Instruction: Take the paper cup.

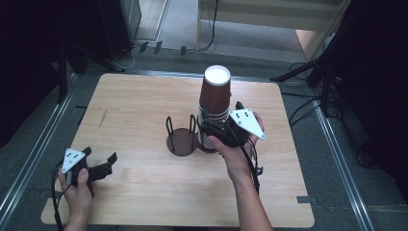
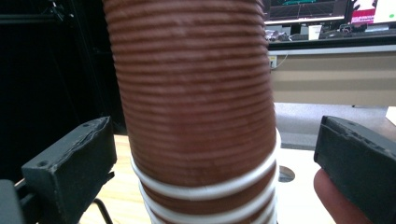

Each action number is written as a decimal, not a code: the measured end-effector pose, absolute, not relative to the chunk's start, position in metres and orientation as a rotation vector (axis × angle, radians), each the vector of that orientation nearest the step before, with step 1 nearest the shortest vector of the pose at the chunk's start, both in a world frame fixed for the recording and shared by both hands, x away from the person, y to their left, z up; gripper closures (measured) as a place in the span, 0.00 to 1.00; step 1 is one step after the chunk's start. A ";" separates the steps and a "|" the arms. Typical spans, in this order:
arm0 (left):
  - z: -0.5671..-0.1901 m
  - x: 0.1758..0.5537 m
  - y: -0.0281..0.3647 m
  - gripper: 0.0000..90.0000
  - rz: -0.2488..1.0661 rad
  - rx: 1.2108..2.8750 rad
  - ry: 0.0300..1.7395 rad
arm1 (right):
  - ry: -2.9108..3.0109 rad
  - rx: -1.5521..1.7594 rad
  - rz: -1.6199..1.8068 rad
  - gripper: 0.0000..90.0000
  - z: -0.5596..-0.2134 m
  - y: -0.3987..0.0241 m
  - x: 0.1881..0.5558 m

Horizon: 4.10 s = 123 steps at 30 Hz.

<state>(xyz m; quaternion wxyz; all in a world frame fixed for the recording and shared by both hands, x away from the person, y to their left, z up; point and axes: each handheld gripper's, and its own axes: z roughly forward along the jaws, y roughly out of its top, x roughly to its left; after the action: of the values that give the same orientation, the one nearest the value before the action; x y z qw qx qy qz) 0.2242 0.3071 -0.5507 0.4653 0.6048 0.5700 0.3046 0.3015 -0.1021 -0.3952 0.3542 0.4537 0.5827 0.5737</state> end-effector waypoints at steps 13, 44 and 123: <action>-0.551 0.225 0.306 0.02 0.749 1.492 1.398 | 1.505 1.192 1.438 0.00 -0.392 -0.090 0.322; -0.551 0.225 0.309 0.02 0.731 1.478 1.396 | 1.477 1.163 1.427 0.10 -0.392 -0.084 0.323; -0.551 0.226 0.306 0.02 0.734 1.503 1.396 | 1.266 1.150 1.467 0.14 -0.323 -0.157 0.290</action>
<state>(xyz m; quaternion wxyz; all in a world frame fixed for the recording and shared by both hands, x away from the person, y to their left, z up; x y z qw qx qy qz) 0.2260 0.3063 -0.5506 0.4631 0.6116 0.5678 0.2984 0.2899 -0.1573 -0.3230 0.4298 0.4607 0.5074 0.5878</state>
